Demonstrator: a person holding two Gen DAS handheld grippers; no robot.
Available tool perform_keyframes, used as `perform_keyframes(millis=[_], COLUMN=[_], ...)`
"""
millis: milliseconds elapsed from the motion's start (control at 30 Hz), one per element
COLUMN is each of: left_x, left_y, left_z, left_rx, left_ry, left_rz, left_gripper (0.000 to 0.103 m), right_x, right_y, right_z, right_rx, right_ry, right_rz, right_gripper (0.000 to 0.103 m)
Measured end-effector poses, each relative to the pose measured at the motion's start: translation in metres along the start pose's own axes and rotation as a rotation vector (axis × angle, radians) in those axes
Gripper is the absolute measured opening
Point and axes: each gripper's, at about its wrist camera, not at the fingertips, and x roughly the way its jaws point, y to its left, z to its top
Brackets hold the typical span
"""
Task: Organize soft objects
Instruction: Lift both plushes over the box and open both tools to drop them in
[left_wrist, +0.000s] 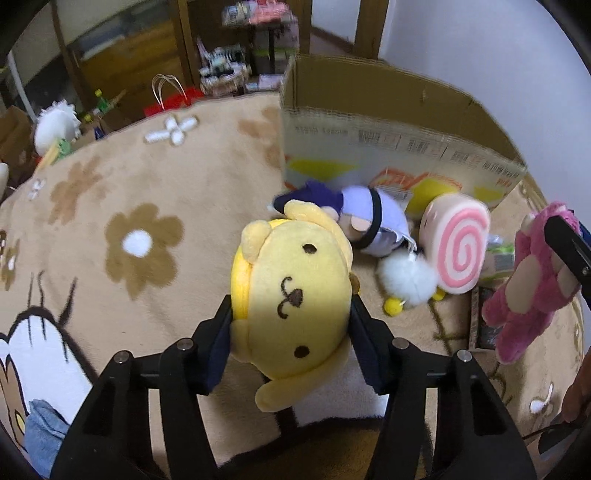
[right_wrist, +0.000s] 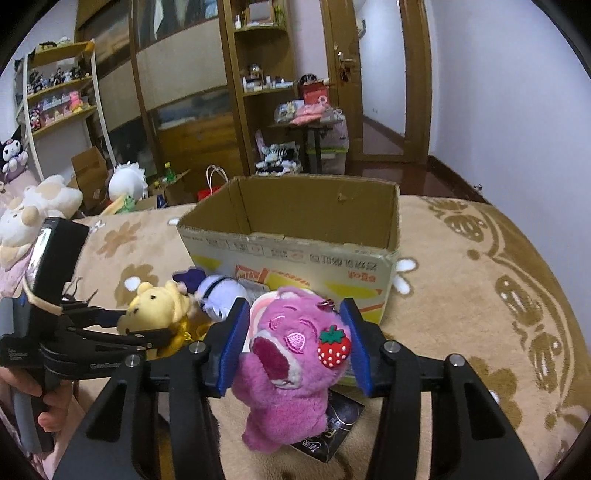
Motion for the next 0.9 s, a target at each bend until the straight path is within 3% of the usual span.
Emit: perform_keyframes(millis=[433,533,900], left_x=[-0.1,-0.108,-0.102], left_y=[0.002,-0.006,-0.015], left_z=[0.003,0.011,0.066], left_rx=[-0.022,0.023,0.062], left_ry=[-0.42,-0.455,-0.51], left_rz=[-0.008,0.028,-0.009], left_gripper=[0.057,0.057,0.058], right_x=[-0.043,-0.047,-0.03], right_y=[-0.005,-0.004,-0.007], right_z=[0.029,0.041,0.079], right_rx=[0.016,0.002,-0.057], right_ry=[-0.196,-0.228,-0.272], right_rz=[-0.009,-0.009,-0.026], right_gripper=[0.053,0.053,0.053])
